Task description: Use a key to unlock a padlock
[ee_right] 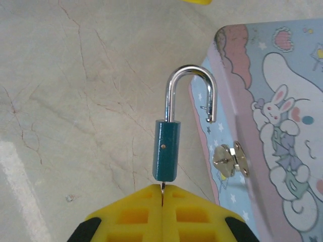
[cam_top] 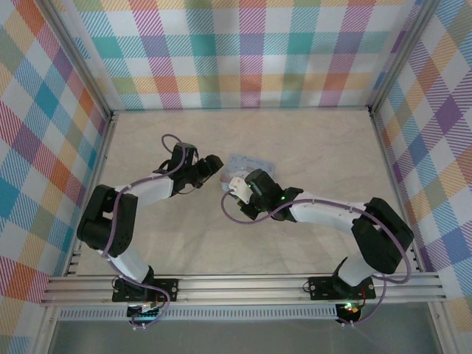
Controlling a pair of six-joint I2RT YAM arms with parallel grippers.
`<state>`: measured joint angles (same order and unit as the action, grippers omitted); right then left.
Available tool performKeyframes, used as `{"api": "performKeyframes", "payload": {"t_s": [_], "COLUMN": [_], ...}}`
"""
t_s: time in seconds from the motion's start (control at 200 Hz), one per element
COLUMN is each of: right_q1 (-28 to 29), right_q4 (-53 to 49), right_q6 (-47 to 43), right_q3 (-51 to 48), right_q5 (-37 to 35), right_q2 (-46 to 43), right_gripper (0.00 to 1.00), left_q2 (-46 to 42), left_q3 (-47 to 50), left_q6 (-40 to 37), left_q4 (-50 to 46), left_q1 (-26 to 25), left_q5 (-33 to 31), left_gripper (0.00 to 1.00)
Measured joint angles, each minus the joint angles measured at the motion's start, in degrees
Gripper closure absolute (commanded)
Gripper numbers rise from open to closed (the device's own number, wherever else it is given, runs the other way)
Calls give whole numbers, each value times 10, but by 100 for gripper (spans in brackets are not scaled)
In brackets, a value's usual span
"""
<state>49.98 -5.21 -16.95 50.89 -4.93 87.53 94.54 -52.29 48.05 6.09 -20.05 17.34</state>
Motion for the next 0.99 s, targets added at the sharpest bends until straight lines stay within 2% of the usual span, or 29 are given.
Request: {"api": "performKeyframes", "payload": {"t_s": [0.47,0.8,0.995], "right_q1": [-20,-139,-223], "right_q4": [-17,-93,-179], "right_q6": [76,181,241], "right_q3": [-29,-28,-4], "right_q5": [0,-7,-64], "right_q2": [-136,-188,-166], "right_gripper": [100,100,100], "left_q2": [-161,-231,-227], "left_q3": [80,127,127], "left_q6": [-39,-59,-59], "left_q4": [-65,-106,-105], "left_q1": [0,0,0], "left_q5": [-1,-18,-20], "left_gripper": [0,0,0]}}
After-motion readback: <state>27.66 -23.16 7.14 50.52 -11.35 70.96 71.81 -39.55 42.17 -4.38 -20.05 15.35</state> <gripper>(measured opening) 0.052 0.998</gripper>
